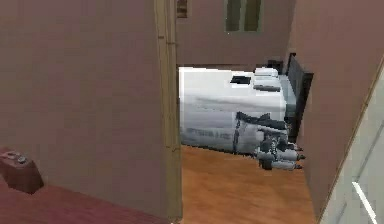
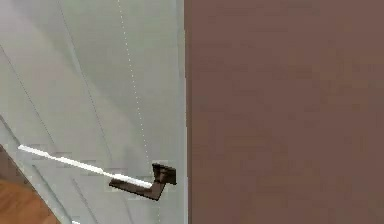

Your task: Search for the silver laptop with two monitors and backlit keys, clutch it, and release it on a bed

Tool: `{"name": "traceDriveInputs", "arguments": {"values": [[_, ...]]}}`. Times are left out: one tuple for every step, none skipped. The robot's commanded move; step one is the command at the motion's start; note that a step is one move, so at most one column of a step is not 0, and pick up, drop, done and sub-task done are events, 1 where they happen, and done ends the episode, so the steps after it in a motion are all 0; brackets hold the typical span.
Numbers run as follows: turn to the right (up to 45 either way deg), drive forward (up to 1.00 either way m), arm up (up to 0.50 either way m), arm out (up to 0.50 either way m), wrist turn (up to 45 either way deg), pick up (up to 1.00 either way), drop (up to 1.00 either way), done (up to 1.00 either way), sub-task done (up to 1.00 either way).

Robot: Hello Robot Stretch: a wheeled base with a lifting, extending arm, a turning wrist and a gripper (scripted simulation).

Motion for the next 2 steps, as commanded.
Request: {"name": "traceDriveInputs", "arguments": {"values": [[0.0, 0.45, 0.0, 0.0, 0.0, 0.0, 0.0, 0.0, 0.0], [27.0, 0.0, 0.0, 0.0, 0.0, 0.0, 0.0, 0.0, 0.0]]}}
